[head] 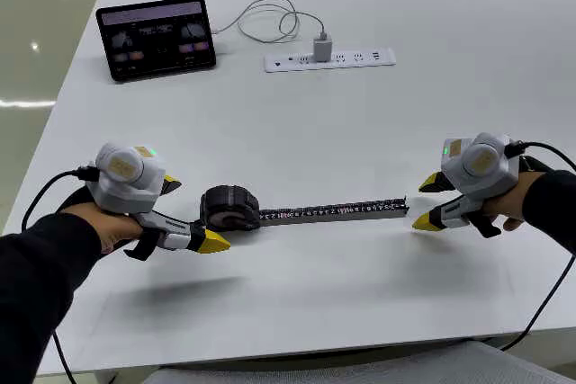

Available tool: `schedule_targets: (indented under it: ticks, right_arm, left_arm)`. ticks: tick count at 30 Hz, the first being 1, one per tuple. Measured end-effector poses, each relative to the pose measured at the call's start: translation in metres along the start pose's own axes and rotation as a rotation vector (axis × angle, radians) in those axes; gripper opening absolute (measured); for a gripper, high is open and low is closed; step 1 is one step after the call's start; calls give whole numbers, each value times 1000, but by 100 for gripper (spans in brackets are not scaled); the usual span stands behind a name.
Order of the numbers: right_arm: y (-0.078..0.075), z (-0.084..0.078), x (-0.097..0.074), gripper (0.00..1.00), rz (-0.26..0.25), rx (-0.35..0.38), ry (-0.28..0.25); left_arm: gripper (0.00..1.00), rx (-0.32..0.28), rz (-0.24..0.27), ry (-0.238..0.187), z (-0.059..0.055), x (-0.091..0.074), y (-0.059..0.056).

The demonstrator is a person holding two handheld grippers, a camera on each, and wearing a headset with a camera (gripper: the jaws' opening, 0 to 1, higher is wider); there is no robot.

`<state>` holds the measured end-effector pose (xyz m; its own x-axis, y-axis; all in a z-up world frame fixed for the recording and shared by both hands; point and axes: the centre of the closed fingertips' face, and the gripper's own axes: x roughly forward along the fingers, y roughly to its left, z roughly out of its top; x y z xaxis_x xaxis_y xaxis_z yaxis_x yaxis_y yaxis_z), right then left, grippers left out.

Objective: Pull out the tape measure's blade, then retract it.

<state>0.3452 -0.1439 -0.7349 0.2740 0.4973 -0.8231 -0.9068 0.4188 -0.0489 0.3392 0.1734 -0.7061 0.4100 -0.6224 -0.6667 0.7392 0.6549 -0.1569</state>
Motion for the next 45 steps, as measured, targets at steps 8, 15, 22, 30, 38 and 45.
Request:
schedule_targets:
  ticks: [8,15,22,30,38,45]
  right_arm:
    - [20,-16,-13,47,-50,41,-43]
    - [23,-28,-26,61,-112,163,-98]
    - [30,-32,-46,74,-155,243,-183]
    - [38,-47,-72,81,-181,288,-212]
    - [50,-63,-86,95,-199,294,-204]
    - [49,-79,-94,100,-189,288,-179]
  left_arm:
    - [100,-82,93,-73,-15,-18,1]
    - [100,-79,125,-116,-25,-33,-8]
    - [100,-122,153,-136,-36,-47,-13]
    - [100,-147,166,-156,-47,-64,-20]
    - [100,-133,197,-143,-59,-81,-18]
    - [100,-142,223,-149,-68,-93,-18]
